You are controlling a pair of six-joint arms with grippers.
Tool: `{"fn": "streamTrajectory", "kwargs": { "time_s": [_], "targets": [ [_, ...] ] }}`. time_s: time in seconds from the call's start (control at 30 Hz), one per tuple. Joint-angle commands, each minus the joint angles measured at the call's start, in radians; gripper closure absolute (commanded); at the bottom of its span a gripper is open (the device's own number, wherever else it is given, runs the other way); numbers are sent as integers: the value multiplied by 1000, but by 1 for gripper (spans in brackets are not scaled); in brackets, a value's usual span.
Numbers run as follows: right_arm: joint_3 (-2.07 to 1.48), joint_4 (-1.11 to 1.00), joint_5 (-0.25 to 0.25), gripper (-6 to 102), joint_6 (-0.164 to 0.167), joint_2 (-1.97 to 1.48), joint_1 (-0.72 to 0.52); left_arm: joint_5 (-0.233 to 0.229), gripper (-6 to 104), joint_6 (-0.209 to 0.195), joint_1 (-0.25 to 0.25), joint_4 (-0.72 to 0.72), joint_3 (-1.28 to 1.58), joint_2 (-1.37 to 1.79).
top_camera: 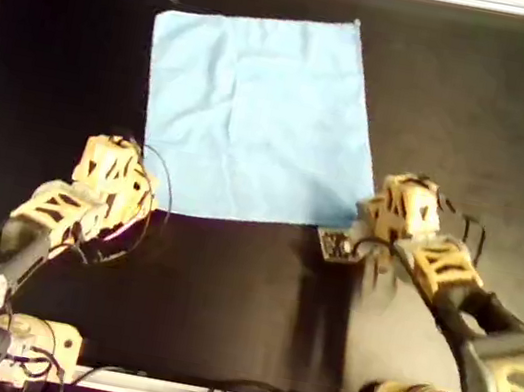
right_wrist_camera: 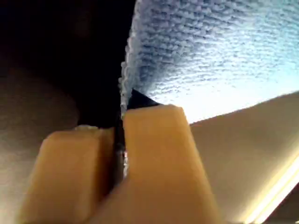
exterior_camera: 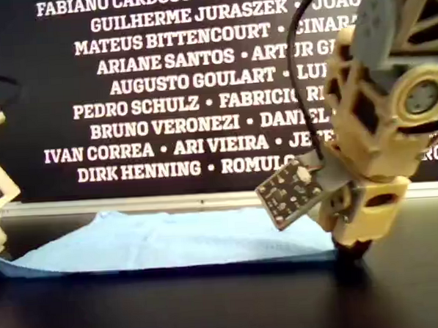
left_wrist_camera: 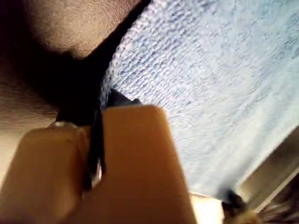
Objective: Fold a cloth
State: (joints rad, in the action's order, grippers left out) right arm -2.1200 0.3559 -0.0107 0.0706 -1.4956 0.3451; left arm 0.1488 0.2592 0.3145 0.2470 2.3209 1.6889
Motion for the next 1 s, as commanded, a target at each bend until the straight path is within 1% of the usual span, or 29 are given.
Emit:
{"fn": "streamTrajectory", "kwargs": {
  "time_s": [0.0,0.17,0.4,0.57,0.63,0.73,0.77,0.83,0.97],
  "targets": [
    [-46,-37,-5,97,-8,-144,5,-17,99,32,12,14,18,54],
    [-160,-38,-3,97,-12,-258,15,-20,99,26,11,14,57,130],
    [-229,-38,-3,97,-12,-334,101,-20,99,29,12,12,118,229],
    [-207,-38,-6,97,-12,-328,95,-21,99,28,11,6,100,247],
    [-199,-38,-18,97,-12,-336,89,-21,99,32,11,-6,97,249],
    [-172,-41,-20,97,-12,-345,86,-23,99,35,11,-6,48,242],
    [-152,-41,-20,97,-12,-342,86,-25,99,31,9,-6,25,235],
    [-101,-41,-21,97,-12,-336,86,-40,99,38,9,-6,-21,230],
    [31,-41,-21,97,0,-296,83,-97,99,41,9,-8,-127,225]
  ]
}}
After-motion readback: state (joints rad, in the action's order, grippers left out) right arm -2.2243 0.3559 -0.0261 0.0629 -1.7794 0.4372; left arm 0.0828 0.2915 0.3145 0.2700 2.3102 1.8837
